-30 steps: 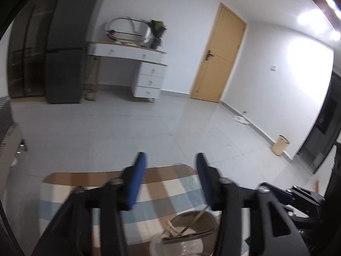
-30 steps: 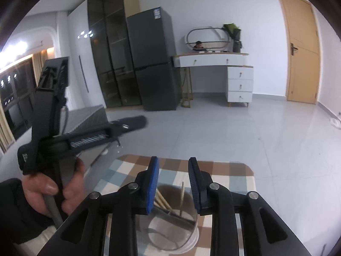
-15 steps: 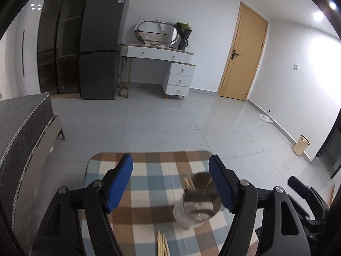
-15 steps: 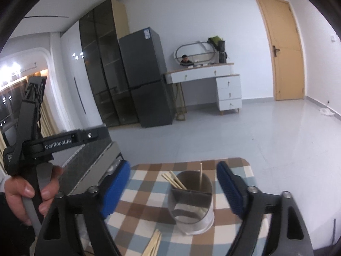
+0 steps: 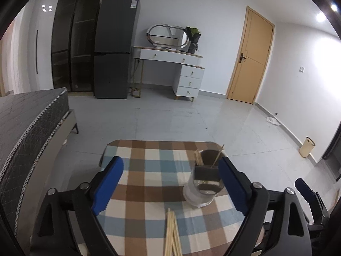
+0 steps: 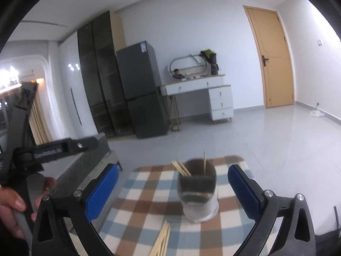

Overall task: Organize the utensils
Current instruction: 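Move both open grippers back above the chopstick pile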

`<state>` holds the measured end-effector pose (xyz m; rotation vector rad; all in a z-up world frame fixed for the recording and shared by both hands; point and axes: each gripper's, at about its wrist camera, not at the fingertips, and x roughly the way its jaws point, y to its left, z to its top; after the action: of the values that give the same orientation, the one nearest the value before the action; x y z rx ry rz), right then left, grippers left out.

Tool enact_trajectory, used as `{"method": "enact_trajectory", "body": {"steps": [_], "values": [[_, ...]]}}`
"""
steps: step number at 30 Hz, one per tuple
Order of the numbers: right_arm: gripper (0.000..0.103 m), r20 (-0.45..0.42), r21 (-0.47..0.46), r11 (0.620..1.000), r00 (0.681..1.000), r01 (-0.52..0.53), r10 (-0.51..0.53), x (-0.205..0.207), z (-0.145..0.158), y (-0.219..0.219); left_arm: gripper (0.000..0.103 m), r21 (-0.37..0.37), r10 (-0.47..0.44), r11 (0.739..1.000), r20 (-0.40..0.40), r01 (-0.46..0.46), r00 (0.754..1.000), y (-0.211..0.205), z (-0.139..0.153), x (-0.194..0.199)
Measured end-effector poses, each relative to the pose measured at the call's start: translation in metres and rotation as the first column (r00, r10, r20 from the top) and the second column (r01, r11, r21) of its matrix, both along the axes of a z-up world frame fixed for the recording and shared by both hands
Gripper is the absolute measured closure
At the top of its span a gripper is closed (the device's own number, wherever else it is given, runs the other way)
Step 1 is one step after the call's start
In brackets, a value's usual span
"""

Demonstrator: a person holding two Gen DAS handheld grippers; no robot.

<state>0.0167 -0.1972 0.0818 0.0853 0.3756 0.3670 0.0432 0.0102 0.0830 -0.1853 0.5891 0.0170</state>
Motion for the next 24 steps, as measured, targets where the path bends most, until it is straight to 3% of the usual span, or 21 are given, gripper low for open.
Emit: {"method": "enact_trajectory", "body": {"steps": [4,16,24], "values": [[0.000,-0.058,-0.019,1.000,0.998,0.006,-0.008,-0.003,-0.022,0.008,0.013,-0.002,0.003,1.000,0.004,-0.003,1.000,0.006,-0.015,-0.015],[0.000,-0.119,-0.090,0.995,0.992,0.034,-0.044,-0.017,-0.073,0.014,0.013,0.016,0.030,0.999,-0.048,-0.029,0.998,0.011,-0.078,-0.021],[0.000,-0.203,-0.113,0.991,0.974,0.074,-0.096,-0.004,-0.100,0.004,0.013,-0.013,0.034,0.999,-0.147,-0.036,0.989,0.017,-0.125,-0.002]]}}
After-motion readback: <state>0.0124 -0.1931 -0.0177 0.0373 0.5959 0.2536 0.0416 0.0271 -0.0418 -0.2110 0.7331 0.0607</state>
